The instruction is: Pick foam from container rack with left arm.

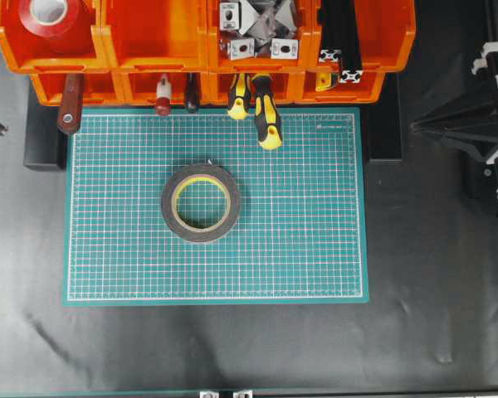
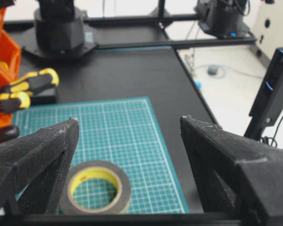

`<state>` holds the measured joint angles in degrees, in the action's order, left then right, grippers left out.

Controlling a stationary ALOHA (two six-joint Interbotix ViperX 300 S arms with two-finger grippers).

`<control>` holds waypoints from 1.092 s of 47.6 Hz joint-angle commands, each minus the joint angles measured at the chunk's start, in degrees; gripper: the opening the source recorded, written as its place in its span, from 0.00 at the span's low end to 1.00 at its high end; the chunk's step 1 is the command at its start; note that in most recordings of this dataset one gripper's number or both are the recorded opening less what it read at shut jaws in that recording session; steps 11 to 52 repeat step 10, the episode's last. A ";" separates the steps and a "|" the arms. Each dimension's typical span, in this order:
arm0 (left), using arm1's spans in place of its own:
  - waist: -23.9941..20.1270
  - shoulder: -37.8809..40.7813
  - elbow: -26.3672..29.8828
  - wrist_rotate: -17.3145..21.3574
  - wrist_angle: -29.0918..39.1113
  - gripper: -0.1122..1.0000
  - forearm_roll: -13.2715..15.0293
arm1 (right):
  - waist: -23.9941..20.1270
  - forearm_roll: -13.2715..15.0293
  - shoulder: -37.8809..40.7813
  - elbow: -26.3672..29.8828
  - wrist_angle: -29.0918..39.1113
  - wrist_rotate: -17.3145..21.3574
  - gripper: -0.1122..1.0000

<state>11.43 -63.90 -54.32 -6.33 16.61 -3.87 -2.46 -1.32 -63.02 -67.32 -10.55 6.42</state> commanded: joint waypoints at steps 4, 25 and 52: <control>-0.26 0.09 0.44 -0.09 -0.18 0.85 -0.09 | -0.09 -0.18 0.62 1.05 -0.70 0.00 0.10; -0.26 -0.09 0.44 -0.09 -0.18 0.85 0.00 | 0.00 -0.18 0.53 1.05 -0.88 0.00 0.10; -0.26 -0.09 0.44 -0.09 -0.18 0.85 0.00 | 0.00 -0.18 0.53 1.05 -0.88 0.00 0.10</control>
